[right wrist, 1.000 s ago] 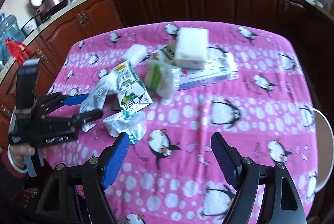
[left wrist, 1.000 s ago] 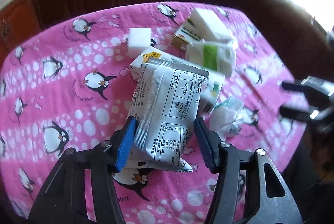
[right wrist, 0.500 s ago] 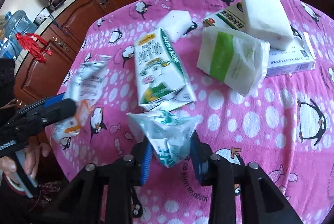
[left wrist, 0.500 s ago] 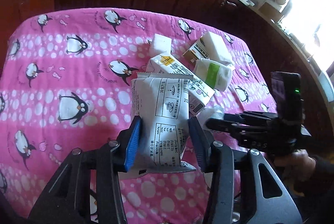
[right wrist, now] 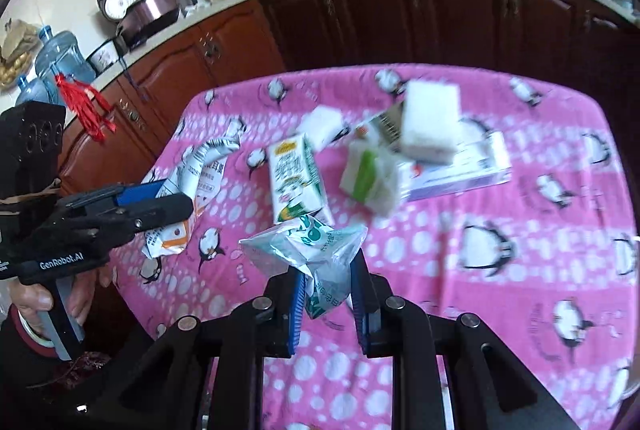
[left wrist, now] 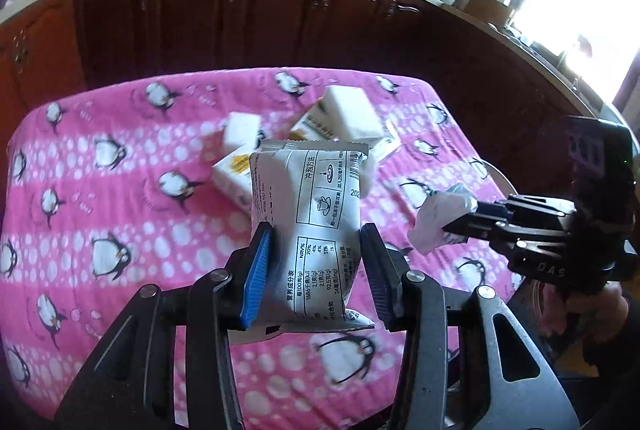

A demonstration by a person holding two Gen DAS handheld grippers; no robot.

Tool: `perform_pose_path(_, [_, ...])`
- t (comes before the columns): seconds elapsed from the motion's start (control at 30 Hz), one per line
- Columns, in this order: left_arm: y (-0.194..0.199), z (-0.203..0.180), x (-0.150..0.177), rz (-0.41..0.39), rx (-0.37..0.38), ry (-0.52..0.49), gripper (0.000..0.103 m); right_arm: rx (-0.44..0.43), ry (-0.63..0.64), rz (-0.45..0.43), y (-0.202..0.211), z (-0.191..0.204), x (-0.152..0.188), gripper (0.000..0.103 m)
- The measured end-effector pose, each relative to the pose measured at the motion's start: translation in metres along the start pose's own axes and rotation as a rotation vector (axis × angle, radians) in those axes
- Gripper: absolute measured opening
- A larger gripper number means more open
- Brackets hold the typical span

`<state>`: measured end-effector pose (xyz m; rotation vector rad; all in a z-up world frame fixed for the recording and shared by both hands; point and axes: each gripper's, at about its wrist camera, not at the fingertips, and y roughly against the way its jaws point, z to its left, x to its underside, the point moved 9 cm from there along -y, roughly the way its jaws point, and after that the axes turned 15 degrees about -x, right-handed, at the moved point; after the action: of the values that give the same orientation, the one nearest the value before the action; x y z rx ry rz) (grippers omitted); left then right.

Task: Collect trash
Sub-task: 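Carry both wrappers over the white bucket and open both tools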

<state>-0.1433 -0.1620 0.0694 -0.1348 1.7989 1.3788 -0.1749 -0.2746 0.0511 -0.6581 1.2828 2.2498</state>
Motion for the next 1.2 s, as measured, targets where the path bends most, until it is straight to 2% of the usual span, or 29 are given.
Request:
perform_pose_path(0.63, [-0.003,-0.101,-0.038,-0.029,0.075,-0.126,0.043,0.144,-0.075,-0.118,0.102,-0.052,0.017,0.02])
perform_pose_path(1.2, [-0.008,-0.233,-0.079,-0.084,0.191,-0.261,0.043,0.3,-0.213,-0.239,0.206,-0.132,0.044,0.02])
